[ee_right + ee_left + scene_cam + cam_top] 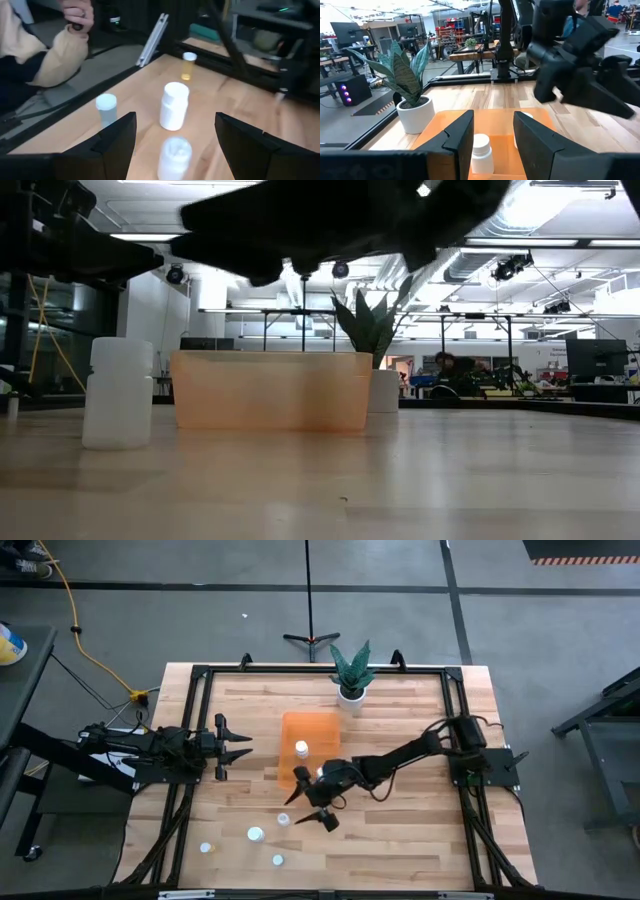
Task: Pick and place pill bottles into a basket
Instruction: Put the top transparent pill bottle into the orange container
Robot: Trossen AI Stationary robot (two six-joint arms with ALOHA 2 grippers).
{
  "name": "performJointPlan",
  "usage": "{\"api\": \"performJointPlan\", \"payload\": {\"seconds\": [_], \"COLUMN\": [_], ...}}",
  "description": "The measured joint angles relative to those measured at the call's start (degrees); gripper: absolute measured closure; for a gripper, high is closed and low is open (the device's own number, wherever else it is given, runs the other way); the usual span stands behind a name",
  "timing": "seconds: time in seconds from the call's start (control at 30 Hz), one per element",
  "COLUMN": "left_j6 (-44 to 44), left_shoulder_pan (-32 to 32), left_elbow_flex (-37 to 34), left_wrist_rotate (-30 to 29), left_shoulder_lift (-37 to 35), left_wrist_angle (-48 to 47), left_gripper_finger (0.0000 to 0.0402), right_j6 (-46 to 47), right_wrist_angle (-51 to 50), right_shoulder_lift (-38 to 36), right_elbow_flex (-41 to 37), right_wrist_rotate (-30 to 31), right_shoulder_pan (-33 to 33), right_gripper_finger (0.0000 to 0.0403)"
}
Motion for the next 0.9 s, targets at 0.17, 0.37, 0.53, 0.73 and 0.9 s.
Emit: {"api": "performJointPlan", "payload": {"seconds": [0.17, 0.37, 0.53, 0.73, 0.9], "left_j6": [0.0, 0.0, 0.0, 0.1, 0.1], "left_shoulder_pan": [0.0, 0.0, 0.0, 0.0, 0.0], "left_elbow_flex": [0.0, 0.0, 0.0, 0.0, 0.0], "left_wrist_rotate": [-0.6, -0.9, -0.9, -0.9, -0.9], "left_shoulder_lift": [0.0, 0.0, 0.0, 0.0, 0.0], "left_wrist_angle": [-0.2, -0.4, -0.4, -0.4, -0.4], "left_gripper_finger": [0.0229, 0.0229, 0.0229, 0.0229, 0.0229], "right_j6": [-1.9, -2.4, -2.7, -3.3, -3.4], "right_wrist_angle": [-9.3, -18.1, -22.7, -25.5, -26.1], "right_shoulder_lift": [4.2, 10.5, 14.1, 14.8, 14.8], "right_elbow_flex": [7.9, 16.4, 20.9, 21.8, 21.8], "right_wrist_rotate": [-1.8, -2.7, -4.1, -4.3, -3.1], "right_shoulder_pan": [-0.2, -0.9, -1.4, -1.6, -1.0], "right_gripper_finger": [0.0143, 0.0143, 0.0143, 0.0144, 0.0145]}}
